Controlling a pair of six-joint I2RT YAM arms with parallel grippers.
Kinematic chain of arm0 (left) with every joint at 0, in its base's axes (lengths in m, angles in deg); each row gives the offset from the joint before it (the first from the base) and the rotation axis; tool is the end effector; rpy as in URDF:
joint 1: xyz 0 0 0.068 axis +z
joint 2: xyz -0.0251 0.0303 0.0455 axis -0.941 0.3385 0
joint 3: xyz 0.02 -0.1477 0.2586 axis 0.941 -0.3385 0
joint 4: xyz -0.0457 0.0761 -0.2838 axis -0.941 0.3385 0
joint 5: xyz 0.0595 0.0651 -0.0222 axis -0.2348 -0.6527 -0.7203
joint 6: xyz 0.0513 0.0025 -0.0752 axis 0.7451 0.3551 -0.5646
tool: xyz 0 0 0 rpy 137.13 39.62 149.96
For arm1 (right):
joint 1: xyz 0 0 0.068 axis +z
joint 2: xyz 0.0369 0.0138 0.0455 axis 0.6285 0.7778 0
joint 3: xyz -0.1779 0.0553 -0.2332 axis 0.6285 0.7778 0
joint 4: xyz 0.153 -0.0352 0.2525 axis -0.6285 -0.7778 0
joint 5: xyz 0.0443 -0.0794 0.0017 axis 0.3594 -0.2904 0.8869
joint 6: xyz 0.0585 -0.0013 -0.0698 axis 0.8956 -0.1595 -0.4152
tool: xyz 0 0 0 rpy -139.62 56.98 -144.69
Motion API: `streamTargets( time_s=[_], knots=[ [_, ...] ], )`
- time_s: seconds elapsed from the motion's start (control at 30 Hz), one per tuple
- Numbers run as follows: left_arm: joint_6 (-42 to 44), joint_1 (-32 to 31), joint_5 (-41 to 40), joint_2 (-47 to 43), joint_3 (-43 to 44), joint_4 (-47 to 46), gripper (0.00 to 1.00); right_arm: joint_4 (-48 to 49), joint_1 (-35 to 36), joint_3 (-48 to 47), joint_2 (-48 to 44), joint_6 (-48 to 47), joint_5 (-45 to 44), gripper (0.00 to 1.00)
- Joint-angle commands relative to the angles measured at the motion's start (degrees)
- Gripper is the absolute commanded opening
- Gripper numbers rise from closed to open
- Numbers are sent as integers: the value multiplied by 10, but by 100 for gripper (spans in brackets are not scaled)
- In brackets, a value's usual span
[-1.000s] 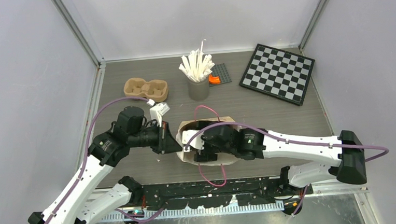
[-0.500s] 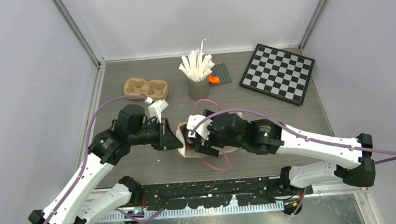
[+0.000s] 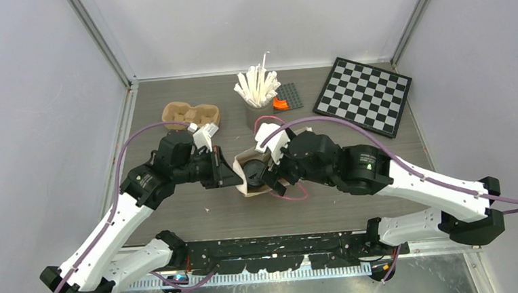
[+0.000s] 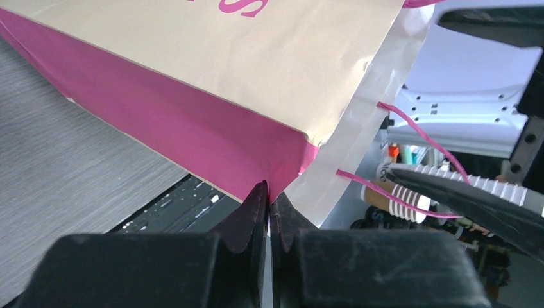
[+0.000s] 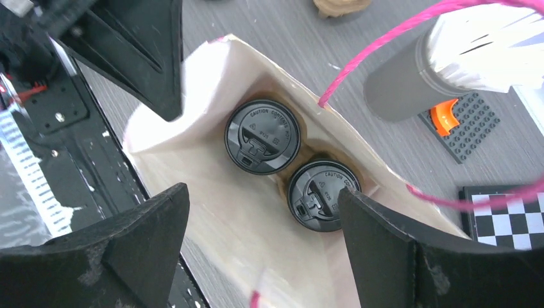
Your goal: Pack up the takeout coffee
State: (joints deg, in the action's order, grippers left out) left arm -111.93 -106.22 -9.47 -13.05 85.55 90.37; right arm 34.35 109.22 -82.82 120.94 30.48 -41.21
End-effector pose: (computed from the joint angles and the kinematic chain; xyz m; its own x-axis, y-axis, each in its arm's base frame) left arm 0.1606 -0.1612 0.3476 -0.9034 -0.1051 -0.4156 0.2709 0.6115 -0.7434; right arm 0.1236 0.2813 0.4141 -0.0985 -0.5357 -0.8386 -0.8455 0.4895 -0.2134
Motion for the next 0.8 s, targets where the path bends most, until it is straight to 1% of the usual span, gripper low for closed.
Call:
streamTargets(
  time_s=[0.0,0.07,0.13,0.27,0.37,0.5,0.57,0.63,0.77],
  knots=[
    [-44,-2,-26,25,36,-23,7,-2,-1,-46,-26,32,-35,90],
    [-55,-2,-35,37,46,-19,7,3,-2,-55,-29,36,-52,92],
    [-61,-2,-45,47,58,-7,11,7,-2,-64,-30,39,-70,95],
    [-66,-1,-57,70,86,13,12,8,-2,-94,-30,90,-147,97],
    [-72,-2,-69,79,94,31,13,12,-1,-95,-45,126,-208,98],
    [-78,-1,-90,76,94,43,22,15,-2,-81,-68,164,-238,100],
    [-66,-1,-101,76,106,59,26,-20,-2,-91,-64,206,-285,99],
    [-51,-1,-114,80,128,83,33,-74,-2,-111,-54,274,-333,100],
    [-27,-2,-124,83,174,112,46,-174,-2,-152,-38,367,-346,100]
  ],
)
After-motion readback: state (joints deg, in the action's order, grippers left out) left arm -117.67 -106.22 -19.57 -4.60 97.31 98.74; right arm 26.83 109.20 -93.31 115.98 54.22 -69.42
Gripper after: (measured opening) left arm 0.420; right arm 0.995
